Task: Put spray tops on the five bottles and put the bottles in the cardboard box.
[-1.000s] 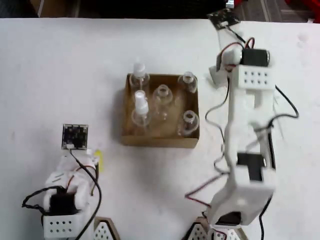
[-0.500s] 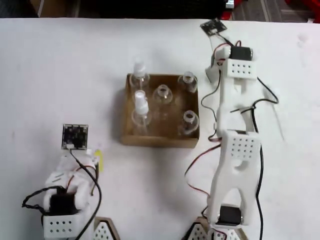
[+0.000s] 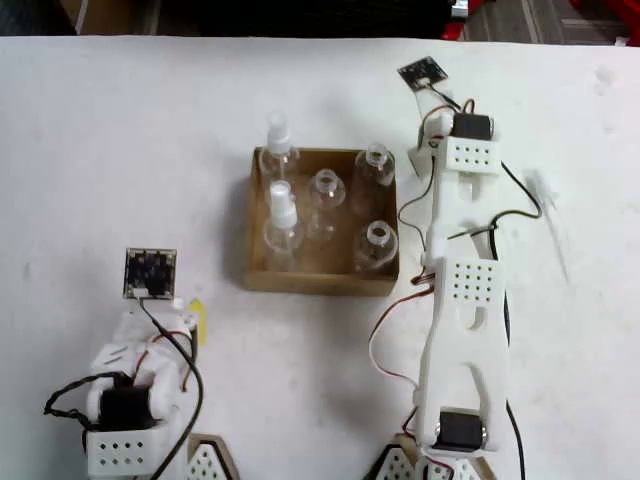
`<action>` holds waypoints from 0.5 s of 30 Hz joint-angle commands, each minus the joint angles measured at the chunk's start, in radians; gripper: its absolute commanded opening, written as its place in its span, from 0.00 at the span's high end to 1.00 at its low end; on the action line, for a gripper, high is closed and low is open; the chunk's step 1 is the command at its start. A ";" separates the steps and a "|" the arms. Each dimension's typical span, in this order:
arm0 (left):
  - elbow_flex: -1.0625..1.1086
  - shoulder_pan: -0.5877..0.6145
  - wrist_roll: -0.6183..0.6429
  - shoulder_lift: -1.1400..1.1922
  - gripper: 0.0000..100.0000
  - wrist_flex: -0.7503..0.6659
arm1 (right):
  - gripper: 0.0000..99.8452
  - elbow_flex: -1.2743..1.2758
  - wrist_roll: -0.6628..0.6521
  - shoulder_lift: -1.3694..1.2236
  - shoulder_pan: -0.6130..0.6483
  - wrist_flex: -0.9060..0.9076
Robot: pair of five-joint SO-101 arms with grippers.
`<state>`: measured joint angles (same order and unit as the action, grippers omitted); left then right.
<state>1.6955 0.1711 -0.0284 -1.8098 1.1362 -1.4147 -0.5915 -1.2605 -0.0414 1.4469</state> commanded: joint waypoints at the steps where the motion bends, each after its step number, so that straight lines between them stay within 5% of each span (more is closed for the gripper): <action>1: -0.003 0.007 -0.011 -0.010 0.86 0.005 | 0.87 -0.043 -0.075 -0.008 -0.001 -0.015; 5: -0.003 0.007 -0.011 -0.010 0.86 0.005 | 0.99 -0.051 -0.080 -0.008 -0.025 0.010; 15: -0.003 0.007 -0.011 -0.010 0.86 0.005 | 0.98 -0.038 -0.051 0.093 -0.099 0.285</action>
<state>1.6955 0.1711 -0.0284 -1.8098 1.1362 -1.4316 -0.6575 -1.2421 -0.0921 1.6955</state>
